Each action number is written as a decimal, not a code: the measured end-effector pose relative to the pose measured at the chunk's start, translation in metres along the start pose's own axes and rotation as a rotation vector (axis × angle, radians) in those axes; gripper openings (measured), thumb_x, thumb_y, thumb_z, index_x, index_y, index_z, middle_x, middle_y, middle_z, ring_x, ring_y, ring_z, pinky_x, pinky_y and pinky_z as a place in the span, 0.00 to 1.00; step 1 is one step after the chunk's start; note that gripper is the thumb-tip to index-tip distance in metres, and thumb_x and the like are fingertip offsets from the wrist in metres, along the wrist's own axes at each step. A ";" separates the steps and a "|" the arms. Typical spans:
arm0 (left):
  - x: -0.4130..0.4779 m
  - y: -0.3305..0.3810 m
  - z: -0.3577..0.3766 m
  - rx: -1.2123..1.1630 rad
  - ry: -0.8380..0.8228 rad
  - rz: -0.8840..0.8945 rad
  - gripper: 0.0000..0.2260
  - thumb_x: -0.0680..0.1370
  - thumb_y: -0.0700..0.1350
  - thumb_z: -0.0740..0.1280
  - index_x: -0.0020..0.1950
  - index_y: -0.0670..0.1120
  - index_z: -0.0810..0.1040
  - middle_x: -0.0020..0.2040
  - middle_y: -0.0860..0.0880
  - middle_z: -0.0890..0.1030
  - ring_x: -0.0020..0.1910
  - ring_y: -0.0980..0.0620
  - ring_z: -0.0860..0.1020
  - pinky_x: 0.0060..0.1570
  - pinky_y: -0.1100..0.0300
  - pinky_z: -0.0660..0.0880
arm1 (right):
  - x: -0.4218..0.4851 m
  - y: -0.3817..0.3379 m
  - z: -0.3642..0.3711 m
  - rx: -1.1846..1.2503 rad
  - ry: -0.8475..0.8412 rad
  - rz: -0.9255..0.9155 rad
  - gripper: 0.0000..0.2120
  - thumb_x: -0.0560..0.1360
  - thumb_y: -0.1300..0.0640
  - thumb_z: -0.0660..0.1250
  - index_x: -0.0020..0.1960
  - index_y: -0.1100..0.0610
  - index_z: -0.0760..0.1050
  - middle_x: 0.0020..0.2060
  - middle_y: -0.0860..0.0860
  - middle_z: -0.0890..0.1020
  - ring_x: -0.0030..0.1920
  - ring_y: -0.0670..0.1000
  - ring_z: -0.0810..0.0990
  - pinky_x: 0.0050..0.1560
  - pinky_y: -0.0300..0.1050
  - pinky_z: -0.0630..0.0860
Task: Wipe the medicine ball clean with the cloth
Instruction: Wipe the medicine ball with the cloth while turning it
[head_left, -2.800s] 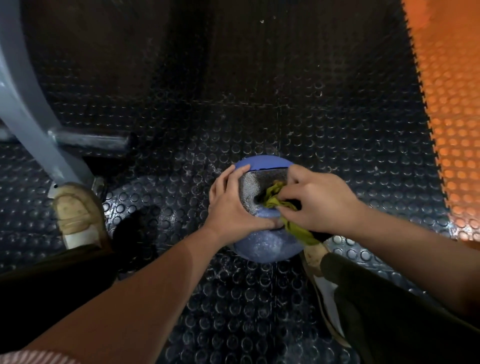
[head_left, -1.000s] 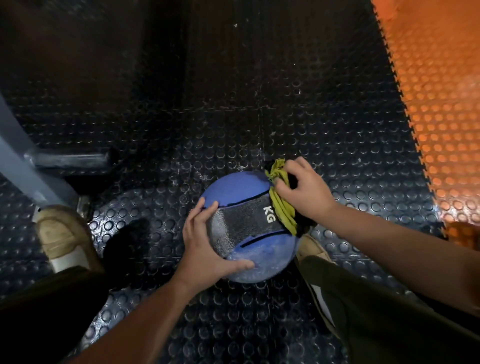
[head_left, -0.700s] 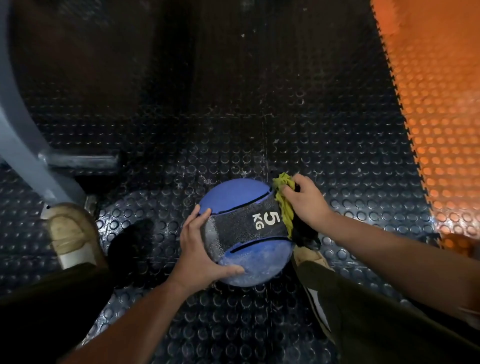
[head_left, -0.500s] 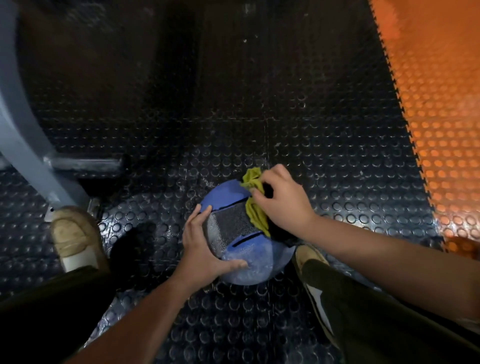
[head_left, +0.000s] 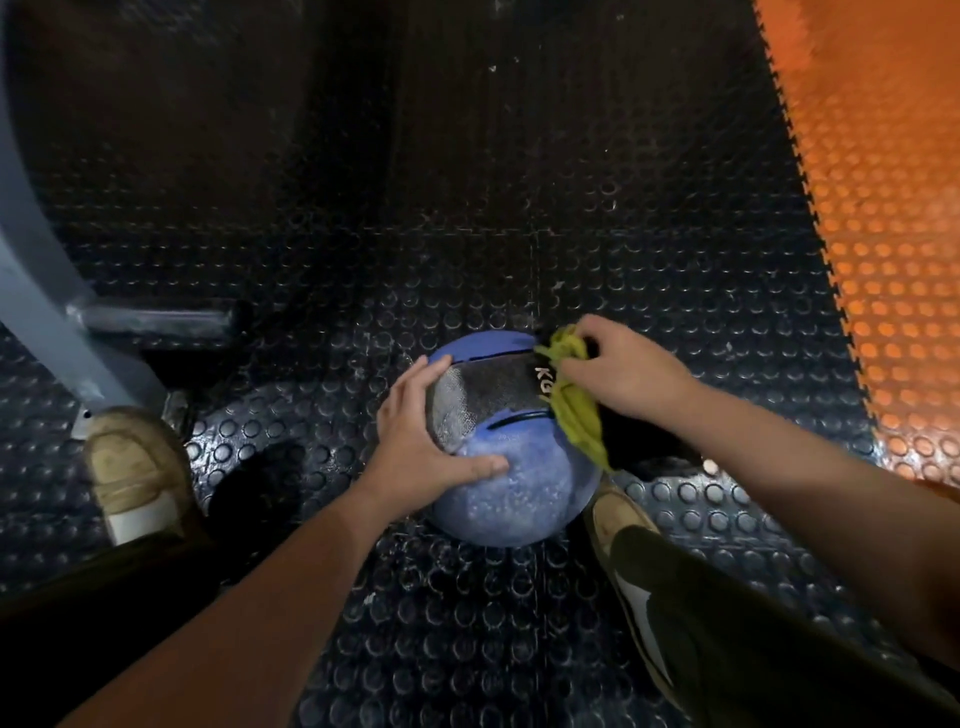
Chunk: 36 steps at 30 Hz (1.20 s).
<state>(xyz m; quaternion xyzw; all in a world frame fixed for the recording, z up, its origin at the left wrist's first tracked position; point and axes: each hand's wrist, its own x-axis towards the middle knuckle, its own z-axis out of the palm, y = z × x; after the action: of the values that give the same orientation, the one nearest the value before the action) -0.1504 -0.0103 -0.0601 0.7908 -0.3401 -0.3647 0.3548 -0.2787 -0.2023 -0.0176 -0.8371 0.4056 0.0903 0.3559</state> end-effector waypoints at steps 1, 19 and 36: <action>-0.002 0.001 0.003 0.007 0.012 0.012 0.44 0.54 0.65 0.76 0.63 0.74 0.55 0.70 0.64 0.53 0.72 0.58 0.52 0.69 0.54 0.53 | 0.003 0.010 -0.001 0.090 -0.022 0.076 0.06 0.74 0.50 0.66 0.44 0.51 0.70 0.39 0.48 0.77 0.44 0.52 0.76 0.42 0.45 0.68; 0.020 -0.037 0.043 -1.011 -0.060 -0.900 0.32 0.73 0.74 0.55 0.61 0.53 0.80 0.60 0.45 0.80 0.61 0.39 0.75 0.63 0.37 0.70 | -0.005 0.069 -0.013 0.410 -0.321 0.478 0.54 0.49 0.21 0.67 0.67 0.52 0.73 0.66 0.53 0.75 0.64 0.56 0.75 0.69 0.56 0.67; -0.008 -0.033 0.013 -1.041 0.156 -0.809 0.26 0.75 0.69 0.57 0.52 0.52 0.85 0.52 0.45 0.85 0.56 0.41 0.79 0.57 0.42 0.73 | -0.013 0.054 0.030 0.645 -0.397 0.525 0.40 0.59 0.31 0.67 0.64 0.54 0.73 0.64 0.55 0.75 0.61 0.57 0.75 0.61 0.49 0.70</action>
<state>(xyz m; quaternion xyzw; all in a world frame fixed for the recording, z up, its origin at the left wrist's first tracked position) -0.1558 0.0093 -0.0901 0.6057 0.2309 -0.5274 0.5493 -0.3226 -0.1969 -0.0619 -0.5190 0.5351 0.2050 0.6342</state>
